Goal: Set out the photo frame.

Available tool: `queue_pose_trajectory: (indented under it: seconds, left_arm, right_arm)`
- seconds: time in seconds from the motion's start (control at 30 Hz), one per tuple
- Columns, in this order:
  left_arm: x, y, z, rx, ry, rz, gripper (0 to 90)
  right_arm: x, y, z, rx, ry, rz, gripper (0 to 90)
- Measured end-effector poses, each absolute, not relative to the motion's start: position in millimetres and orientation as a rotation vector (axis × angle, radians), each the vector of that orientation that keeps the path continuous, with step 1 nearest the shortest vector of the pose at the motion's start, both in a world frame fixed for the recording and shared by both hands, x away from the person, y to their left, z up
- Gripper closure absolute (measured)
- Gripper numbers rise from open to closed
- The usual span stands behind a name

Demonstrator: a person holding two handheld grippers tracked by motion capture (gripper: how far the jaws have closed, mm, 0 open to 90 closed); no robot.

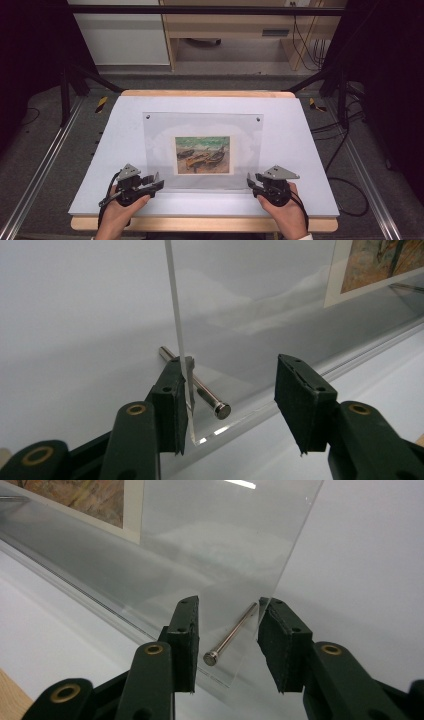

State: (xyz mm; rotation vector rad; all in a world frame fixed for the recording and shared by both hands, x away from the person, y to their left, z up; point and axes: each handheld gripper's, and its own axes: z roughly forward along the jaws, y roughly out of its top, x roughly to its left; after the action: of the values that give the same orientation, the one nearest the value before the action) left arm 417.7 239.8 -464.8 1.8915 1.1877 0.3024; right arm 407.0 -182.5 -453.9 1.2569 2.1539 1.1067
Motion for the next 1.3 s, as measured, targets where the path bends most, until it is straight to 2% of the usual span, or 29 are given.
queue_pose_trajectory:
  seconds: [1.3]
  left_arm:
    - [412.5, 232.7, -472.5, 2.01, 1.163, 0.322, 45.6]
  right_arm:
    - [398.5, -181.4, -460.9, 1.271, 2.217, 1.066, 62.0]
